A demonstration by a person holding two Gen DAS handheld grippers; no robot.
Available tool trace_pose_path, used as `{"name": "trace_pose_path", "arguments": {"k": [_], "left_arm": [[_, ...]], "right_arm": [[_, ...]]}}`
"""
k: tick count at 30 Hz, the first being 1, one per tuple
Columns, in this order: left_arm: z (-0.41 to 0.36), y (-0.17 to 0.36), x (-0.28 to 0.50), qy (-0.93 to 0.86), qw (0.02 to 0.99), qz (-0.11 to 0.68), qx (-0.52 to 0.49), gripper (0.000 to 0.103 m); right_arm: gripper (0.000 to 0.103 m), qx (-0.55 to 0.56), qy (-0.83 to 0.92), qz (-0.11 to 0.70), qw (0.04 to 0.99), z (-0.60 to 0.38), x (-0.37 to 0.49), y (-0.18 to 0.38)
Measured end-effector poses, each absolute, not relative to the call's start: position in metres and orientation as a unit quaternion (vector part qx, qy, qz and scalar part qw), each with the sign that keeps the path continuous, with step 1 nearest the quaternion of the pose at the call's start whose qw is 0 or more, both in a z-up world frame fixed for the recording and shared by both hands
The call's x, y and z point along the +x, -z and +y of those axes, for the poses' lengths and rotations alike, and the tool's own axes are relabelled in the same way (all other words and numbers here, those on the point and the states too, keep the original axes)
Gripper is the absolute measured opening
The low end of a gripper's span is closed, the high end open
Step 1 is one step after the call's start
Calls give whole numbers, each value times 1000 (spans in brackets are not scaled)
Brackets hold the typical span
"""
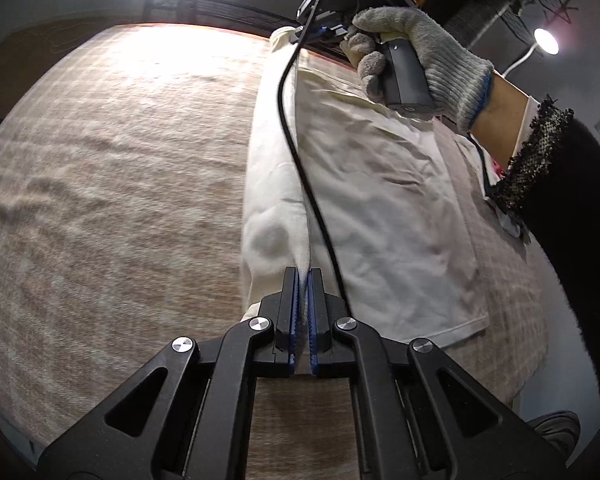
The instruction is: Fold small clothes
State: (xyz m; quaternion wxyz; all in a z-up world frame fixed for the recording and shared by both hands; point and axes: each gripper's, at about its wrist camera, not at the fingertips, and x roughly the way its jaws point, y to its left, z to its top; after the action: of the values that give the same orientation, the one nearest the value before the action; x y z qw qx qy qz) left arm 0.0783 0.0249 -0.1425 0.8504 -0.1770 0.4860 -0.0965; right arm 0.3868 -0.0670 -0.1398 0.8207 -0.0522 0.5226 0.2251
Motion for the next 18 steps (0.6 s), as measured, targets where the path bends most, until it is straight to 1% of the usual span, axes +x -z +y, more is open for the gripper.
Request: {"name": "trace_pose_path", "arguments": {"k": [6, 10, 18], "left_arm": [[-9, 148, 89, 122, 841, 500, -168, 2], [-22, 155, 92, 131, 835, 511, -159, 2], [-38, 177, 99, 133, 820, 536, -151, 2]], "right_arm": [[1, -50, -212, 519, 827, -113, 389, 139], [1, -43, -198, 529, 824, -133, 395, 153], [1, -49, -189, 541, 818, -140, 401, 184]]}}
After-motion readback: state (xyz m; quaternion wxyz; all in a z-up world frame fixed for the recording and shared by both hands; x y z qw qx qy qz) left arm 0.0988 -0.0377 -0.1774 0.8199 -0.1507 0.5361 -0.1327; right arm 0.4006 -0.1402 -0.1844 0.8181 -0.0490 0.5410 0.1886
